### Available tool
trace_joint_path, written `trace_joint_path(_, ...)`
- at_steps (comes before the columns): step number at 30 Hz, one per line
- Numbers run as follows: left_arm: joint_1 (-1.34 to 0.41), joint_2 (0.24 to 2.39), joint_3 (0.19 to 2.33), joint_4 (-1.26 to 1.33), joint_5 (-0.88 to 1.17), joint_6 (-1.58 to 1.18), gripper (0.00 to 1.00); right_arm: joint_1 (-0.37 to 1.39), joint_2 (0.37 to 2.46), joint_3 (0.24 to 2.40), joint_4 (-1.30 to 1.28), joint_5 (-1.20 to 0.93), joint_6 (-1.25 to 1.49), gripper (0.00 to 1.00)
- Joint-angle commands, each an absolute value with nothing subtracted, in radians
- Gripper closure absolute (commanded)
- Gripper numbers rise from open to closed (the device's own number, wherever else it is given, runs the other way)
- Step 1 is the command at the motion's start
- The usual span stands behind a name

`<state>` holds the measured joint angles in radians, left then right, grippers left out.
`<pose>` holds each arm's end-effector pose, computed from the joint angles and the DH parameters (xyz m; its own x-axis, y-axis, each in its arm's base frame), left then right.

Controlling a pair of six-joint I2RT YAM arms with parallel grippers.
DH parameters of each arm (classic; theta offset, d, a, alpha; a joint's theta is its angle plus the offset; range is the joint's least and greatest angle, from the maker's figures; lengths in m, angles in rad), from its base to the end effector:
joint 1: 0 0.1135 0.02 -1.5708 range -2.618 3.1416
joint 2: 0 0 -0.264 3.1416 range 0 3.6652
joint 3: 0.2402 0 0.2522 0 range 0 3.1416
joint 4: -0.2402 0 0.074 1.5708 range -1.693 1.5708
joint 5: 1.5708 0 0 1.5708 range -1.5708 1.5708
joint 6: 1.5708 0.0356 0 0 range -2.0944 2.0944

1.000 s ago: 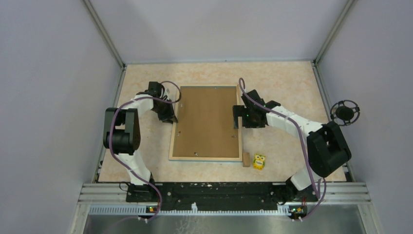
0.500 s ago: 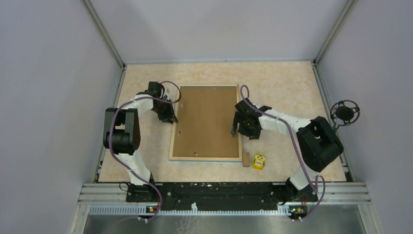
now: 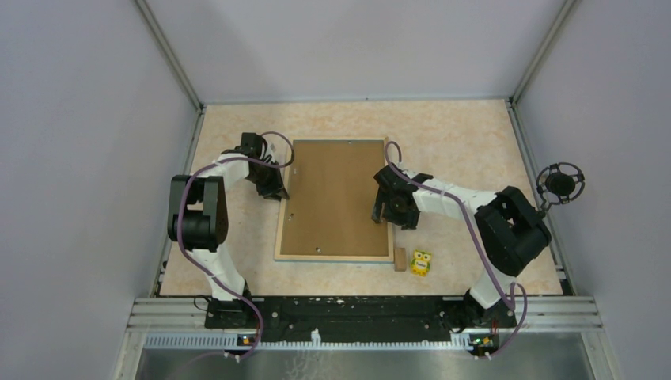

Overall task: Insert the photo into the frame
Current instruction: Install the photo frame at the center of the board.

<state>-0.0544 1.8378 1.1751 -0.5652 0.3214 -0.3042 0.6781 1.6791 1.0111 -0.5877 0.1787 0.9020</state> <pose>0.3548 -0.0306 0.1632 -0.9444 -0.2332 -0.2317 -0.1313 0.9137 -0.3846 0.2468 0.1907 0.1677 -0.9098 0.2586 -0.3248 0.2248 0.9645 0.1384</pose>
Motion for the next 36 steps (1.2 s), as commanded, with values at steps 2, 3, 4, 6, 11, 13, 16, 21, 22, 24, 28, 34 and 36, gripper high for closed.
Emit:
trace_joint_path(2,-0.041,1.837,1.163,-0.54,0.309,-0.328,0.85,0.686,1.695,1.045,-0.607,0.232,0.922,0.2)
trace_joint_path(3,-0.04,1.839,1.164,-0.541,0.314,-0.328,0.85,0.685,1.694,1.049,-0.607,0.227,0.928,0.19)
trace_joint_path(4,-0.041,1.842,1.164,-0.542,0.317,-0.327,0.86,0.685,1.694,1.048,-0.603,0.221,0.933,0.19)
trace_joint_path(6,-0.041,1.839,1.165,-0.542,0.321,-0.326,0.86,0.685,1.696,1.049,-0.604,0.223,0.941,0.19)
trace_joint_path(11,-0.04,1.833,1.162,-0.54,0.315,-0.327,0.87,0.675,1.692,1.053,-0.613,0.217,0.949,0.22)
trace_joint_path(13,-0.04,1.837,1.165,-0.543,0.321,-0.327,0.87,0.675,1.688,1.048,-0.602,0.207,0.95,0.23)
trace_joint_path(16,-0.04,1.83,1.161,-0.539,0.315,-0.327,0.87,0.674,1.692,1.042,-0.597,0.206,0.95,0.26)
trace_joint_path(21,-0.039,1.834,1.164,-0.539,0.326,-0.327,0.88,0.68,1.696,1.021,-0.583,0.182,0.941,0.39)
trace_joint_path(22,-0.04,1.832,1.163,-0.538,0.325,-0.327,0.88,0.681,1.695,1.017,-0.583,0.186,0.939,0.41)
trace_joint_path(24,-0.041,1.83,1.16,-0.537,0.32,-0.328,0.88,0.683,1.698,1.015,-0.582,0.18,0.919,0.44)
trace_joint_path(28,-0.039,1.834,1.163,-0.54,0.322,-0.326,0.88,0.687,1.701,1.012,-0.588,0.174,0.874,0.49)
trace_joint_path(34,-0.041,1.833,1.161,-0.538,0.316,-0.327,0.88,0.687,1.718,1.022,-0.615,0.187,0.793,0.55)
trace_joint_path(36,-0.04,1.836,1.163,-0.541,0.32,-0.327,0.88,0.687,1.727,1.022,-0.612,0.176,0.77,0.56)
